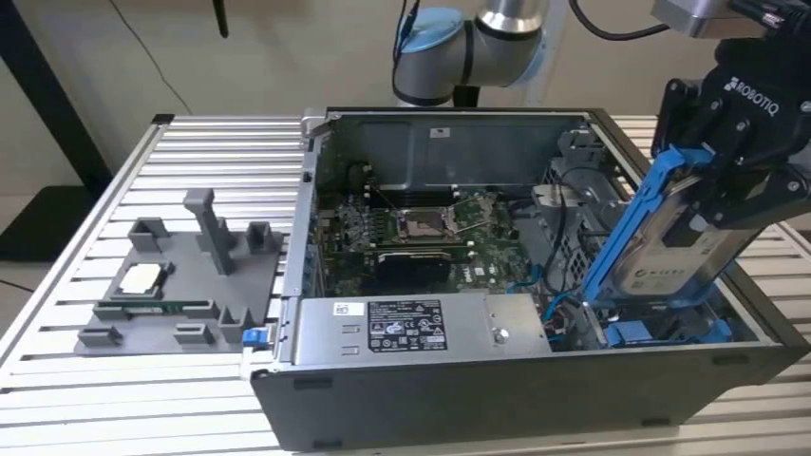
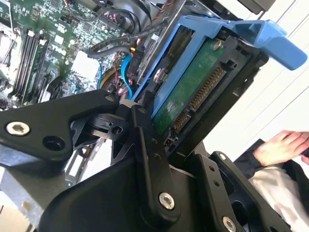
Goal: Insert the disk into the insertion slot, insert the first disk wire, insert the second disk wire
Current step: 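Insert the disk into the insertion slot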
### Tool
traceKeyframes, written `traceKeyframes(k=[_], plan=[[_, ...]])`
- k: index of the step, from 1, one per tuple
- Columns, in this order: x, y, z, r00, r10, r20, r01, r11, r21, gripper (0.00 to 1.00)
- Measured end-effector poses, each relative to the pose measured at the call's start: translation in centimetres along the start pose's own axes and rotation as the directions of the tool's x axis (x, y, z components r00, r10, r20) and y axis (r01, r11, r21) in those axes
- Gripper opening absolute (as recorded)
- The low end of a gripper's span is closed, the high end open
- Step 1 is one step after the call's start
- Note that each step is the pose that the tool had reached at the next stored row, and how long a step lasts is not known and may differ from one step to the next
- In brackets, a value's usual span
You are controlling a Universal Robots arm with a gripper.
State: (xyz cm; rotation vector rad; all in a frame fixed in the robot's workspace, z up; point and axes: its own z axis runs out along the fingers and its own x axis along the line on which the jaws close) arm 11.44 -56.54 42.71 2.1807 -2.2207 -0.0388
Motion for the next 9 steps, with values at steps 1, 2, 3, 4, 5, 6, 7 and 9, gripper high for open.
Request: traceKeyframes(k=[1, 2, 3, 4, 5, 6, 7, 9], plan=[[0.00, 0.00, 0.09, 1.0000, 0.000, 0.0000, 0.000, 1.0000, 0.0000, 0.32], [0.00, -0.01, 0.19, 1.0000, 0.000, 0.0000, 0.000, 1.0000, 0.0000, 0.32], [0.00, -0.06, 0.28, 1.0000, 0.000, 0.0001, 0.000, 1.0000, 0.0000, 0.32], [0.00, -0.13, 0.37, 1.0000, 0.000, 0.0000, 0.000, 1.0000, 0.0000, 0.32], [-0.01, -0.21, 0.47, 1.0000, 0.000, 0.0000, 0.000, 1.0000, 0.0000, 0.32], [-0.01, -0.30, 0.57, 1.0000, 0.000, 0.0000, 0.000, 1.0000, 0.0000, 0.32], [-0.01, -0.40, 0.67, 1.0000, 0.000, 0.0000, 0.000, 1.0000, 0.0000, 0.32], [-0.01, -0.70, 0.84, 1.0000, 0.000, 0.0000, 0.000, 1.0000, 0.0000, 0.32]])
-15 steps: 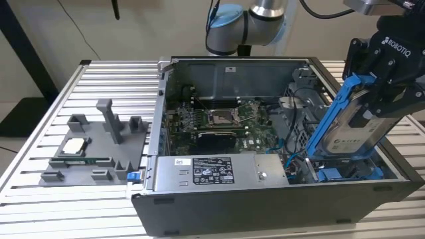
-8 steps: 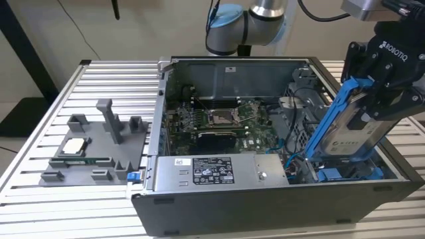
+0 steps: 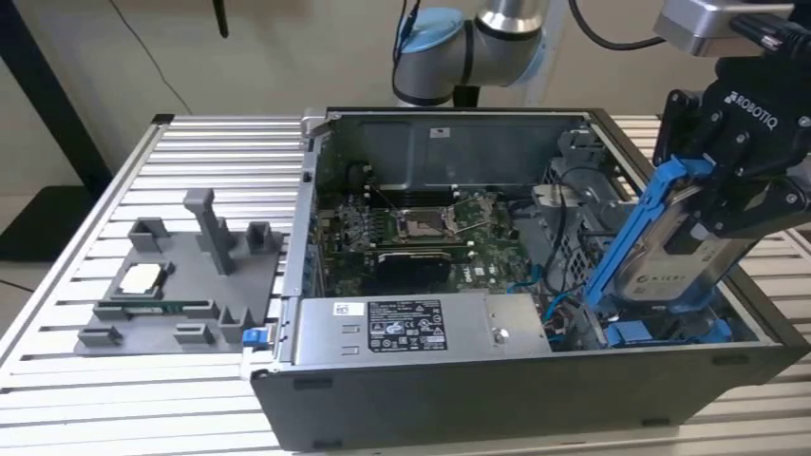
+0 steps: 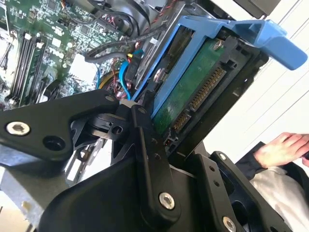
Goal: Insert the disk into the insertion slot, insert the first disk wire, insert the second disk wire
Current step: 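Insert the disk into the insertion slot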
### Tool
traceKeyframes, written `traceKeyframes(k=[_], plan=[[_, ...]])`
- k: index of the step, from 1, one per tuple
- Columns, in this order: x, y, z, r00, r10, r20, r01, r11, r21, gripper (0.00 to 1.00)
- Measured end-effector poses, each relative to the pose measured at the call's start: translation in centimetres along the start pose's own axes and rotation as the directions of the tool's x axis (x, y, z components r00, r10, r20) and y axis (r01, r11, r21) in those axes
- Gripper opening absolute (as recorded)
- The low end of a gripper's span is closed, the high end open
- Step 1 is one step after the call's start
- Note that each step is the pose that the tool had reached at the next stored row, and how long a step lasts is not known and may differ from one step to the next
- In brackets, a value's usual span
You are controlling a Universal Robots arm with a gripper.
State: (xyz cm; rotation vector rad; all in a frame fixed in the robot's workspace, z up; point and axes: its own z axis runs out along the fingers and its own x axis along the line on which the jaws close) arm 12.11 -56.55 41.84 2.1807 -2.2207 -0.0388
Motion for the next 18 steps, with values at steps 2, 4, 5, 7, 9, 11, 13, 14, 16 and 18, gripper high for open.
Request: traceKeyframes(k=[2, 4, 5, 7, 9, 11, 13, 14, 16, 18], plan=[[0.04, -0.35, 0.15, 1.0000, 0.000, -0.0001, 0.000, 1.0000, 0.0000, 0.32], [0.06, -0.60, 0.36, 1.0000, 0.000, 0.0001, 0.000, 1.0000, 0.0000, 0.32], [0.08, -0.74, 0.46, 1.0000, 0.000, 0.0000, 0.000, 1.0000, 0.0000, 0.32], [0.13, -1.00, 0.67, 1.0000, 0.000, 0.0001, 0.000, 1.0000, 0.0000, 0.32], [0.15, -1.11, 0.94, 1.0000, 0.000, -0.0001, 0.000, 1.0000, -0.0002, 0.32], [0.15, -1.14, 1.31, 1.0000, 0.000, 0.0001, 0.000, 1.0000, 0.0000, 0.32], [0.14, -1.17, 1.65, 1.0000, 0.000, -0.0001, 0.000, 1.0000, 0.0000, 0.32], [0.14, -1.18, 1.83, 1.0000, 0.000, 0.0001, 0.000, 1.0000, 0.0000, 0.32], [0.14, -1.19, 2.20, 1.0000, 0.000, 0.0000, 0.000, 1.0000, 0.0000, 0.32], [0.14, -1.20, 2.57, 1.0000, 0.000, 0.0000, 0.000, 1.0000, 0.0000, 0.32]])
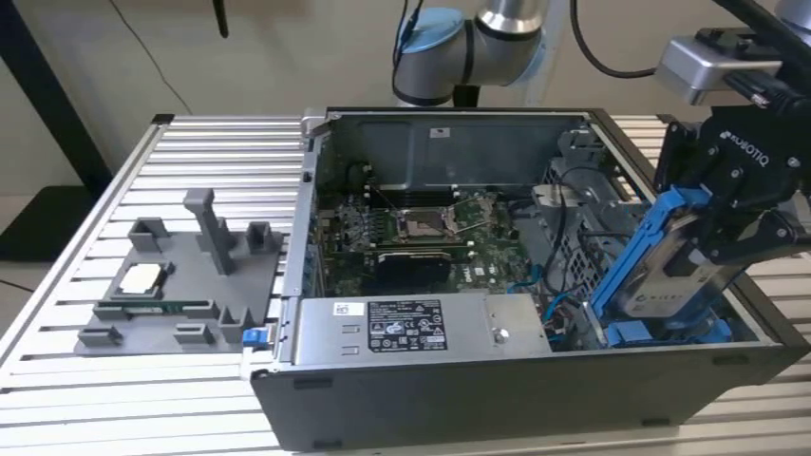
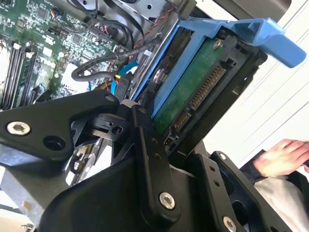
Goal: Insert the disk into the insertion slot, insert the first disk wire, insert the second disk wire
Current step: 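Insert the disk into the insertion slot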
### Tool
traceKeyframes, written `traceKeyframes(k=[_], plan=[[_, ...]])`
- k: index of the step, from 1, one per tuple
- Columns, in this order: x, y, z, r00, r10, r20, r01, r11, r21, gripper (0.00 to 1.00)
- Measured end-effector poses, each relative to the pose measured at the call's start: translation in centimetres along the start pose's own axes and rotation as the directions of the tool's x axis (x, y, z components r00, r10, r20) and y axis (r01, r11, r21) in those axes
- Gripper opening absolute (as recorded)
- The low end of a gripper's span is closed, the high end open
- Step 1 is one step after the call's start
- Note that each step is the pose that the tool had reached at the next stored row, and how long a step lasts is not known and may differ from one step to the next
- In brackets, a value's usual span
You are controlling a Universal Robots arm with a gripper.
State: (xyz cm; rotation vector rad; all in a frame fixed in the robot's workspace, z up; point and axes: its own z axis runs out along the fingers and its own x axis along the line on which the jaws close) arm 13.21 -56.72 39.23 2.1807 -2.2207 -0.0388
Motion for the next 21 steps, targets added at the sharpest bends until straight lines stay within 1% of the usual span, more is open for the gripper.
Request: traceKeyframes(k=[2, 3, 4, 7, 11, 12, 13, 17, 21], plan=[[0.00, -0.02, 0.36, 1.0000, 0.000, 0.0000, 0.000, 1.0000, 0.0000, 0.32], [0.00, -0.03, 0.71, 1.0000, 0.000, 0.0001, 0.000, 1.0000, 0.0000, 0.32], [-0.01, -0.03, 0.83, 1.0000, 0.000, 0.0001, 0.000, 1.0000, 0.0000, 0.32], [-0.01, -0.04, 0.94, 1.0000, 0.000, 0.0003, 0.000, 1.0000, 0.0000, 0.32], [-0.01, -0.04, 0.96, 1.0000, 0.000, 0.0031, 0.000, 1.0000, 0.0000, 0.34], [-0.01, -0.04, 0.94, 1.0000, 0.000, 0.0032, 0.000, 1.0000, 0.0000, 0.34], [0.00, -0.04, 0.89, 1.0000, 0.000, 0.0032, 0.000, 1.0000, 0.0000, 0.40], [-0.04, -0.01, 0.45, 1.0000, 0.000, 0.0033, 0.000, 1.0000, -0.0001, 0.40], [-0.27, 0.03, -0.06, 1.0000, 0.000, 0.0034, 0.000, 1.0000, 0.0000, 0.40]])
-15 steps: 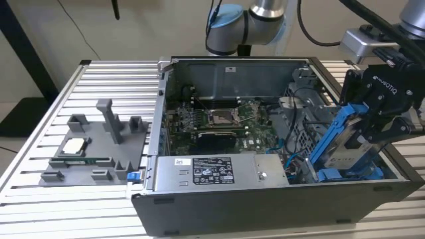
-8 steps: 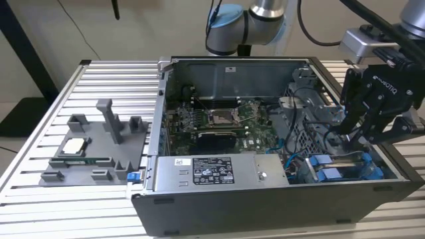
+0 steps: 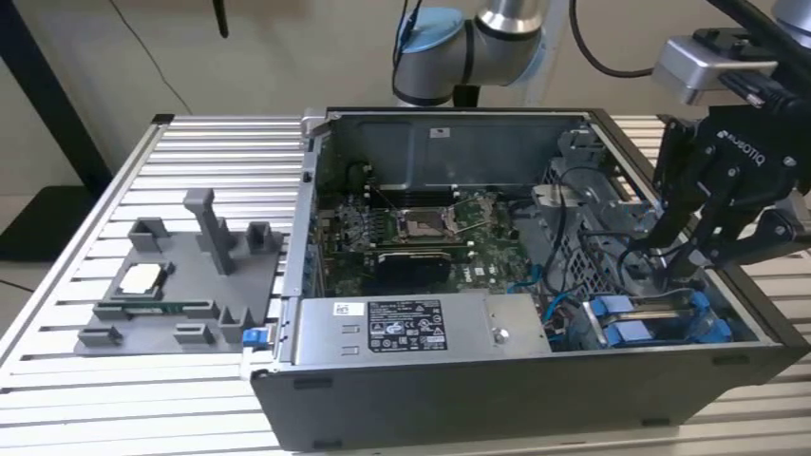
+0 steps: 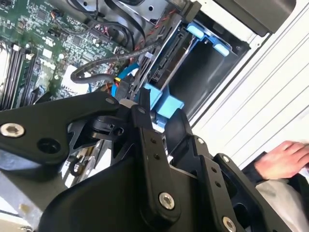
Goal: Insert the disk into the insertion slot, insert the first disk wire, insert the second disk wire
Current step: 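Insert the disk into the insertion slot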
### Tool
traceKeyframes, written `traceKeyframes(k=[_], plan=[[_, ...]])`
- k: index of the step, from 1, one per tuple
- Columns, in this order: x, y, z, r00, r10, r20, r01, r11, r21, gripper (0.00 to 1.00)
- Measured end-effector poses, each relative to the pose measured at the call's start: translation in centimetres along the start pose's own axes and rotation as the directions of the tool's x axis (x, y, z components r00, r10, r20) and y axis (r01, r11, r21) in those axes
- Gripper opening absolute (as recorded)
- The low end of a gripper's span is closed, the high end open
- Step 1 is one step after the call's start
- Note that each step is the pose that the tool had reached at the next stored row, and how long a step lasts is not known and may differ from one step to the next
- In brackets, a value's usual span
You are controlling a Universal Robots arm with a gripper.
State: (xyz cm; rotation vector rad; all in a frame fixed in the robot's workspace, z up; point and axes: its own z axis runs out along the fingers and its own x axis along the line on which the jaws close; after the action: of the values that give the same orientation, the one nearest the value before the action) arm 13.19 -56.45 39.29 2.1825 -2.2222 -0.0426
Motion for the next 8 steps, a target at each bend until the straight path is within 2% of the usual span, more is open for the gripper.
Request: traceKeyframes(k=[8], plan=[[-1.47, 0.38, -0.01, 1.0000, 0.000, 0.0023, 0.000, 1.0000, -0.0001, 0.40]])
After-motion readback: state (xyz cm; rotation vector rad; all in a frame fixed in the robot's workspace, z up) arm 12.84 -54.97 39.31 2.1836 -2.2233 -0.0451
